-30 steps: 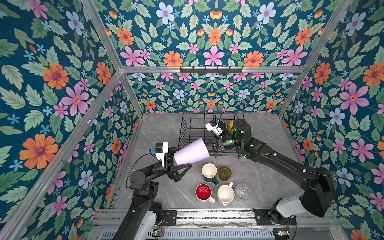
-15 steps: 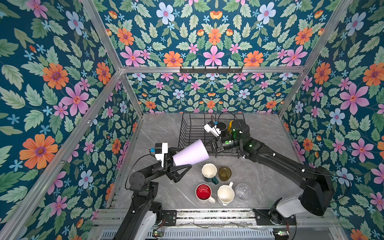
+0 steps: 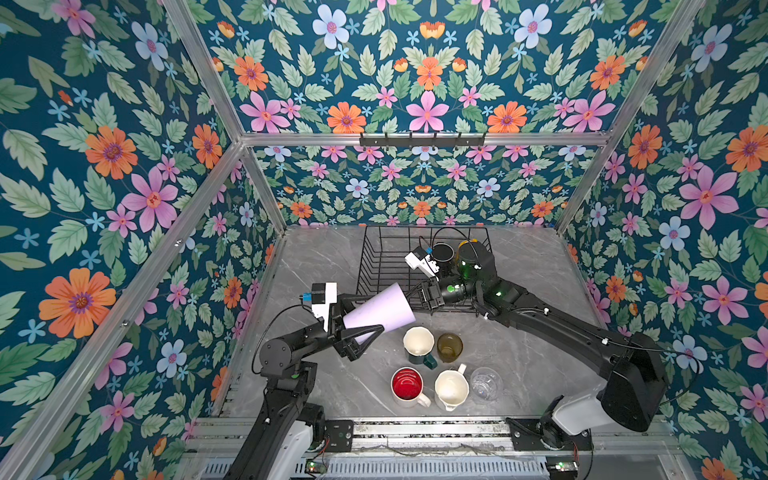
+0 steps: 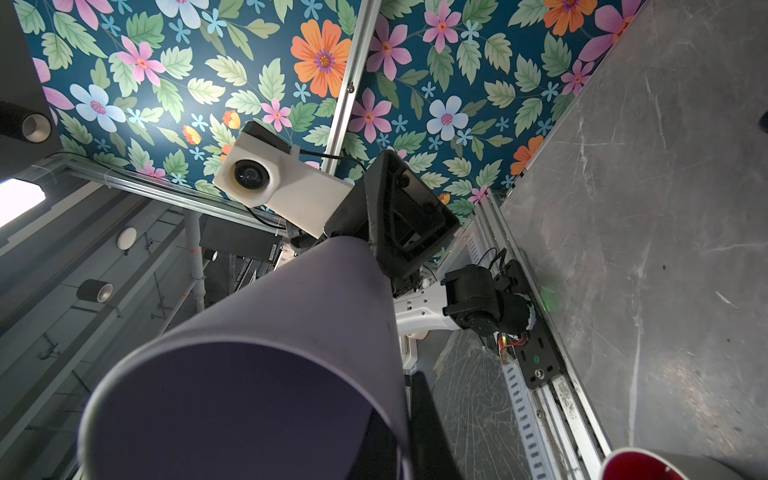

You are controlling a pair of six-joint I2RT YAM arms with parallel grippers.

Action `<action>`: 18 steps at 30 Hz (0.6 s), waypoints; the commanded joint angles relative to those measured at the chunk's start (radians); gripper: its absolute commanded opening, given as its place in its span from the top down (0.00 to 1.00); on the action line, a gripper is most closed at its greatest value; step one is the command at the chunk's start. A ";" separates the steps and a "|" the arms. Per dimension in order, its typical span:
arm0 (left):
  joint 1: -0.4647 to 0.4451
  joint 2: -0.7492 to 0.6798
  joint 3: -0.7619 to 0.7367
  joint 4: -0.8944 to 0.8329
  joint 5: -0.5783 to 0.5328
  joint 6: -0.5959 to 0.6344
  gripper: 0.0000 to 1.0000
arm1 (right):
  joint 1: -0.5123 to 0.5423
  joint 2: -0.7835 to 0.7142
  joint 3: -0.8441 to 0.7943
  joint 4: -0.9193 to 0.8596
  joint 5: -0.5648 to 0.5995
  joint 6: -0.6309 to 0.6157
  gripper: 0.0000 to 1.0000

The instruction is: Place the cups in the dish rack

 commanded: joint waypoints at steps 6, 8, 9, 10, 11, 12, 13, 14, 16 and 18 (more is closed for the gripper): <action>0.000 -0.001 0.005 0.011 0.017 0.000 0.08 | 0.006 -0.002 0.002 0.024 0.049 -0.001 1.00; 0.000 0.002 0.005 0.011 0.021 0.000 0.13 | 0.007 -0.002 0.002 0.019 0.053 -0.004 1.00; 0.000 0.005 0.009 0.011 0.023 -0.003 0.16 | 0.007 -0.002 0.003 0.017 0.054 -0.006 1.00; 0.000 0.007 0.009 0.011 0.023 -0.005 0.18 | 0.006 -0.002 0.004 0.012 0.057 -0.009 1.00; 0.000 0.009 0.009 0.011 0.022 -0.005 0.20 | 0.008 -0.002 0.007 0.001 0.063 -0.013 1.00; 0.000 0.010 0.008 0.011 0.021 -0.005 0.23 | 0.007 -0.002 0.012 -0.015 0.069 -0.020 1.00; 0.001 0.012 0.009 0.011 0.021 -0.005 0.26 | 0.007 -0.002 0.015 -0.030 0.074 -0.028 1.00; 0.000 0.014 0.009 0.011 0.020 -0.004 0.30 | 0.007 -0.004 0.018 -0.044 0.084 -0.034 1.00; 0.000 0.016 0.009 0.010 0.016 -0.004 0.41 | 0.007 -0.012 0.022 -0.071 0.108 -0.047 1.00; 0.000 0.019 0.013 -0.006 0.002 0.000 0.62 | 0.007 -0.018 0.026 -0.099 0.132 -0.055 1.00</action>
